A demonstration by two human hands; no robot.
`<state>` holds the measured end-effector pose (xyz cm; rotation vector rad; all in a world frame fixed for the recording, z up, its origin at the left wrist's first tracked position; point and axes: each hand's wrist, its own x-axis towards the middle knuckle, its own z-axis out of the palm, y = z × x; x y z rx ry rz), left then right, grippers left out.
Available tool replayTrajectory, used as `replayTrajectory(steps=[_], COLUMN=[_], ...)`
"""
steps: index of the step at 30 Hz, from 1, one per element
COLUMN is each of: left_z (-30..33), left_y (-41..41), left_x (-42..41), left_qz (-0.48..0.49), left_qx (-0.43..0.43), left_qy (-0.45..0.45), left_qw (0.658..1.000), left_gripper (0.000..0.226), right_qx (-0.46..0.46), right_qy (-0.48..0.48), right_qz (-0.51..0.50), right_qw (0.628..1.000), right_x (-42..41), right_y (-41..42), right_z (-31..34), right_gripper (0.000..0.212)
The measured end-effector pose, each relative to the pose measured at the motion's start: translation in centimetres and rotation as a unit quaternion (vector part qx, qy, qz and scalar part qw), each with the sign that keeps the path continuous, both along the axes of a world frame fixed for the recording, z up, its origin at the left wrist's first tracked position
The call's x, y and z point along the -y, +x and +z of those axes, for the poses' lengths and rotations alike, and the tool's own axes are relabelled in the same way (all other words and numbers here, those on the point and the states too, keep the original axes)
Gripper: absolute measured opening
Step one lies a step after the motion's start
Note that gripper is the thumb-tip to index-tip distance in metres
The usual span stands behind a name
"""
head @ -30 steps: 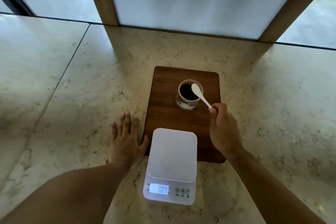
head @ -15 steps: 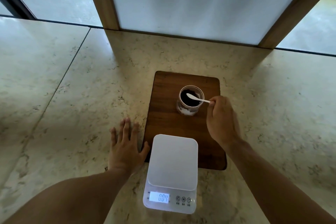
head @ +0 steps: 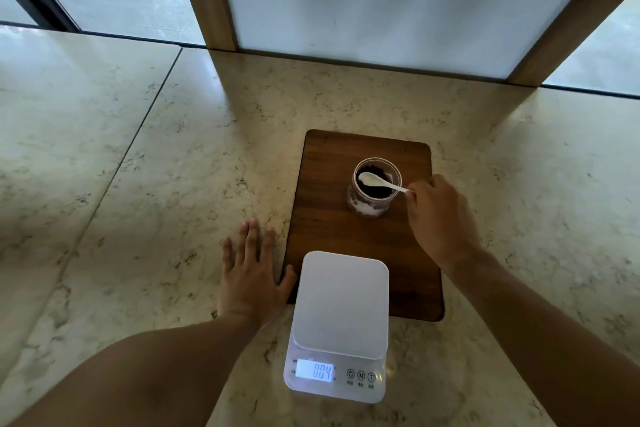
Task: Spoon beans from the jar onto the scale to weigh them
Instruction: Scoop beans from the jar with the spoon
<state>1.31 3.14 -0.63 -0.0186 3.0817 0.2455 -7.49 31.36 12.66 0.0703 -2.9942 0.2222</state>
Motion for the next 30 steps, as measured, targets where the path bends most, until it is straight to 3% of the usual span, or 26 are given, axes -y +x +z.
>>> replayTrajectory(steps=[3, 10, 23, 30], left_z=[-0.1, 0.0, -0.1, -0.3], left_y=[1.0, 0.7, 0.6, 0.8], left_x=[0.6, 0.9, 0.9, 1.0], left_qz=[0.005, 0.002, 0.004, 0.003], left_qx=[0.009, 0.006, 0.003, 0.004], left_qy=[-0.005, -0.003, -0.005, -0.009], left_qw=[1.000, 1.000, 1.000, 1.000], left_gripper=[0.083, 0.083, 0.082, 0.081], right_qx=[0.039, -0.018, 0.013, 0.093], right_qy=[0.010, 0.027, 0.069, -0.033], right_qz=[0.024, 0.020, 0.013, -0.093], right_qw=[0.999, 0.999, 0.997, 0.991], right_x=[0.2, -0.8, 2.2, 2.3], right_y=[0.4, 0.6, -0.5, -1.3], right_z=[0.3, 1.3, 1.8, 1.2], right_gripper=[0.021, 0.026, 0.027, 0.029])
